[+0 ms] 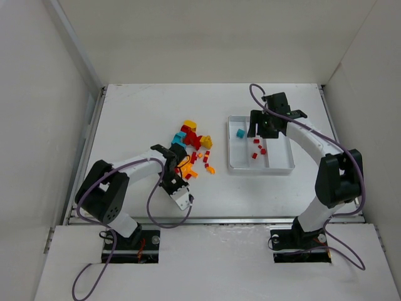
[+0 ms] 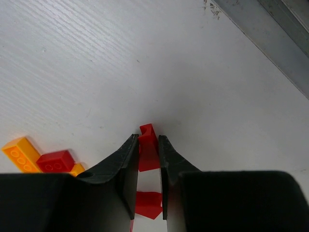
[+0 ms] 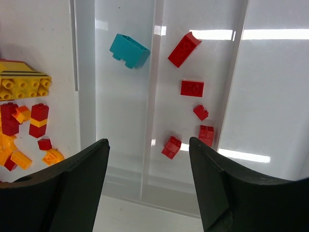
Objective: Sort the legos into containers by color
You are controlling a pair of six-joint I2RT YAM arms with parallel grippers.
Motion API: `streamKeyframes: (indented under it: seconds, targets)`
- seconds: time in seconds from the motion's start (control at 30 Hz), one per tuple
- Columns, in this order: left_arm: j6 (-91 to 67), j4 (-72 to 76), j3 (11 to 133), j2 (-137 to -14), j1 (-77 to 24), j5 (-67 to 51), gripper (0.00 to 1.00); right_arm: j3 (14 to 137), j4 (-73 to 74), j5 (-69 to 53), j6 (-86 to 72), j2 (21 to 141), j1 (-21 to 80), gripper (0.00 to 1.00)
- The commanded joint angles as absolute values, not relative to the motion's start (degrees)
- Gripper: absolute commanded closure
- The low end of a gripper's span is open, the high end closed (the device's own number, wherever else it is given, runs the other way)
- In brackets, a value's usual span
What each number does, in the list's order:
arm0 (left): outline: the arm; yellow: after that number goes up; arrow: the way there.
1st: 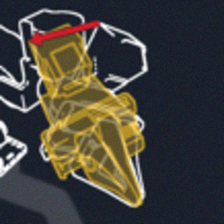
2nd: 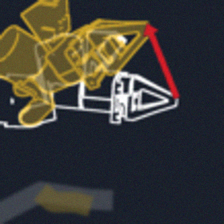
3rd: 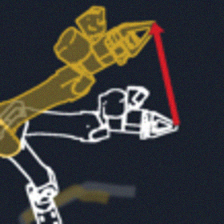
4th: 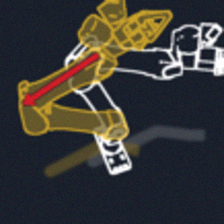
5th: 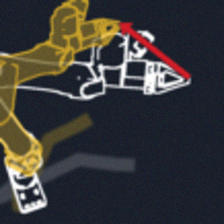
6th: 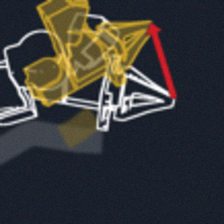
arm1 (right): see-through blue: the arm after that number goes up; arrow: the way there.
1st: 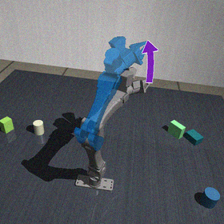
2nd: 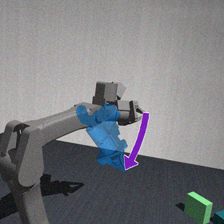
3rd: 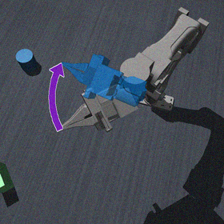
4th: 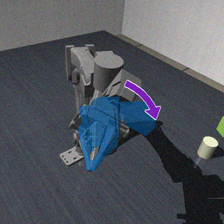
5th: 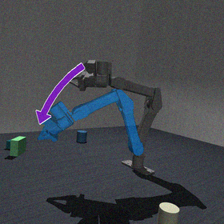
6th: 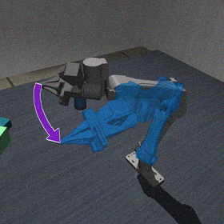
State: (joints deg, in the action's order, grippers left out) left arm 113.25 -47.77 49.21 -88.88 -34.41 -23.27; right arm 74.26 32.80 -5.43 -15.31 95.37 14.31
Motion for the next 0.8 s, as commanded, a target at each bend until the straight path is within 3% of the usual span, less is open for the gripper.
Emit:
streamKeyframes:
  seconds: [0.0,0.3,0.4,0.43,0.47,0.53,0.77]
  targets:
    - [129.5,-49.8,50.6,-89.2,-34.6,-23.9,1.00,77.4,30.9,-6.2,-14.6,96.1,14.4,0.27]
    - [100.3,-39.2,71.6,-92.5,-34.6,-51.9,1.00,80.8,30.9,-0.8,-16.8,91.1,14.4,0.27]
    - [82.7,-17.1,74.5,-93.8,-35.4,-59.7,1.00,80.8,29.4,2.0,-18.4,87.0,14.4,0.26]
    - [66.3,-8.5,73.1,-95.1,-36.4,-59.7,1.00,80.8,28.7,4.1,-19.1,86.0,14.4,0.26]
    - [58.0,10.1,72.1,-95.8,-37.5,-59.2,1.00,80.2,28.7,5.5,-19.1,84.1,14.4,0.25]
    - [45.8,25.7,71.1,-98.2,-38.6,-57.0,1.00,80.2,28.7,10.5,-19.6,82.5,14.4,0.23]
    - [31.7,35.1,89.8,-117.1,-43.3,-57.0,1.00,80.2,27.6,19.1,-19.0,78.5,13.9,0.21]
